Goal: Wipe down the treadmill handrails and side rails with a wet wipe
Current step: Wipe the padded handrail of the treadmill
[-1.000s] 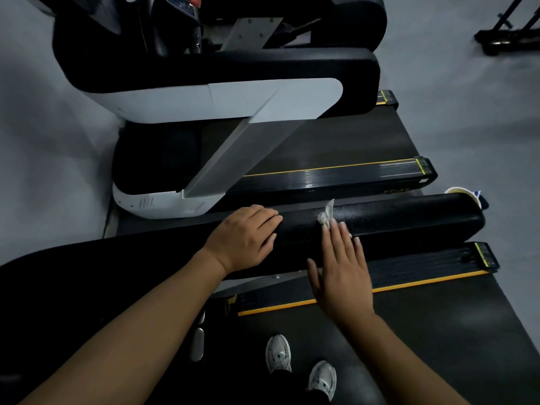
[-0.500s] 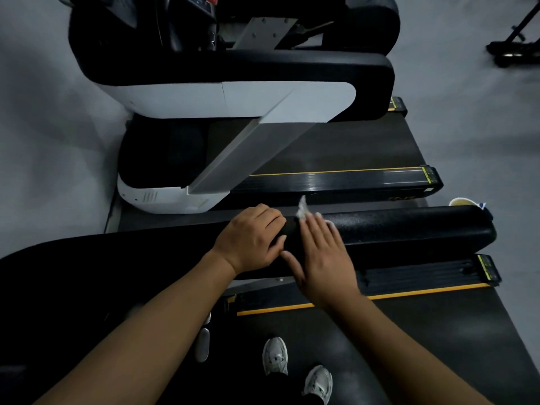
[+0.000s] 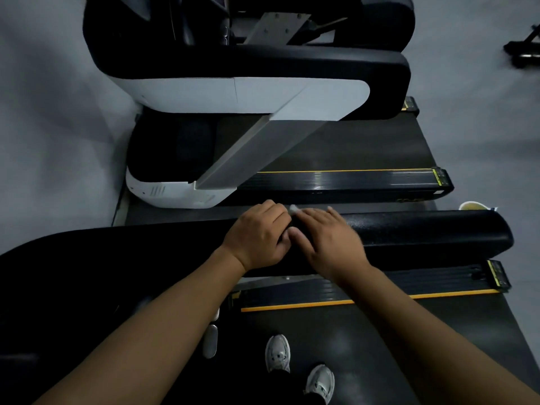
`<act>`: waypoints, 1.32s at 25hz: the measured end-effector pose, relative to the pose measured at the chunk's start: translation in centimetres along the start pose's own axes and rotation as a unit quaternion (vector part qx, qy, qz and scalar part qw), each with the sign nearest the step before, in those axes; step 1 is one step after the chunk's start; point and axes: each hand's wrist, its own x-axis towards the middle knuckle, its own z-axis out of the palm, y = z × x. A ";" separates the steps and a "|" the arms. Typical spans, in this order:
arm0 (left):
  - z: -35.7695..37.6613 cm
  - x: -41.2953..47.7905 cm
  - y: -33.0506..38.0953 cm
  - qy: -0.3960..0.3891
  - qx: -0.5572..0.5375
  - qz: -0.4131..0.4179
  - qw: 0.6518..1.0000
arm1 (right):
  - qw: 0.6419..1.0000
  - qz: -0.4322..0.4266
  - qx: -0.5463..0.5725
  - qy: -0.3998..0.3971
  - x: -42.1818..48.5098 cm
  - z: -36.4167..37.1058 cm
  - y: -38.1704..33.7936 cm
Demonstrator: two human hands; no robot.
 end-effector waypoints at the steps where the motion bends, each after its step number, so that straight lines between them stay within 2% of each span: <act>1: 0.0 0.0 0.1 -0.003 0.001 0.000 1.000 | 0.999 0.020 -0.027 0.030 -0.6 -0.5 1.3; 3: 0.0 0.0 0.1 -0.008 0.006 -0.001 1.000 | 0.992 0.071 -0.077 0.074 -1.8 -0.9 2.7; 4: 0.0 0.1 0.0 -0.008 0.008 -0.003 1.000 | 0.991 0.083 -0.083 0.068 -1.9 -0.7 2.2; 8: 0.0 -0.1 -0.1 -0.014 0.003 -0.002 1.000 | 1.000 0.009 -0.024 0.012 -0.8 1.3 -1.9; 10: -0.1 0.0 0.0 -0.017 0.002 -0.007 1.000 | 0.997 0.003 -0.051 0.049 -1.6 0.9 -1.0; 12: -0.1 0.0 0.1 -0.022 0.002 -0.011 1.000 | 0.990 0.042 -0.085 0.101 -3.4 0.8 0.9; 14: 0.0 0.1 0.0 -0.019 0.004 -0.010 1.000 | 0.988 0.061 -0.085 0.110 -4.3 1.6 0.5; 18: 0.0 -0.1 0.1 -0.015 0.004 -0.014 1.000 | 0.995 -0.016 -0.056 0.084 -4.1 4.2 -3.0; 22: -0.2 0.0 0.2 -0.019 0.000 -0.012 1.000 | 0.990 0.016 -0.091 0.110 -6.4 3.3 -0.2; 24: -0.2 0.1 0.1 -0.013 0.002 -0.013 1.000 | 0.991 0.026 -0.088 0.097 -6.7 3.8 -0.9; 28: -0.2 -0.1 0.3 -0.008 -0.001 -0.012 1.000 | 0.992 -0.047 -0.099 0.069 -6.6 5.2 -2.5; 33: 0.1 0.0 0.0 -0.008 -0.004 -0.014 1.000 | 0.988 0.027 -0.121 0.092 -8.6 4.5 0.3</act>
